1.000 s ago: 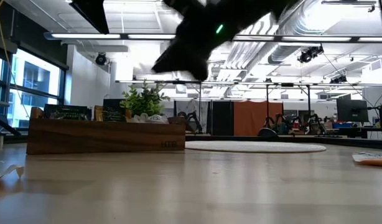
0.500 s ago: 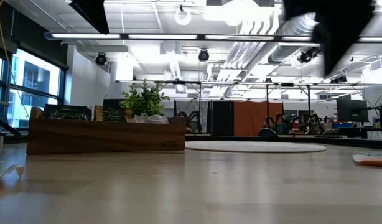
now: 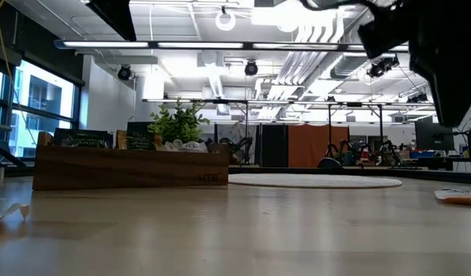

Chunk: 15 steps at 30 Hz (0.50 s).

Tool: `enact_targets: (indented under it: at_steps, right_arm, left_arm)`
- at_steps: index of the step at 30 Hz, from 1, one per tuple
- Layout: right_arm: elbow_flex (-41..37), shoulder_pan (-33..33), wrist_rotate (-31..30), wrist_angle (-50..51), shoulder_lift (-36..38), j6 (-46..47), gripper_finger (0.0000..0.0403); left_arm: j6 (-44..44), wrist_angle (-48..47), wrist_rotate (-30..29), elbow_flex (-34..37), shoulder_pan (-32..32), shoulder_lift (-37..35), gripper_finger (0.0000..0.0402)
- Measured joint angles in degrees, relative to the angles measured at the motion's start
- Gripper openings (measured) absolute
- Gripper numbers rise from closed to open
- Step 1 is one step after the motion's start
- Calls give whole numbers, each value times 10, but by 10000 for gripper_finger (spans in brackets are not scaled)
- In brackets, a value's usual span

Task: Pick & Place Tea
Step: Put the orange tea bag into the right section of the wooden organizer

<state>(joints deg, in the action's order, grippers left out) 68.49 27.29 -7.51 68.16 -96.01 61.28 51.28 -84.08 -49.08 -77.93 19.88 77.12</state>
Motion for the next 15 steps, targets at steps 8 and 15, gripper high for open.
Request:
enact_targets:
  at_steps: [8, 15]
  right_arm:
    - [-12, -34, 16, 27, -13, -23, 134]
    - [-166, -74, 68, 8, 58, -10, 133]
  left_arm:
    - [-15, 1, -10, 0, 0, 0, 147]
    - [-15, 0, -10, 0, 0, 0, 147]
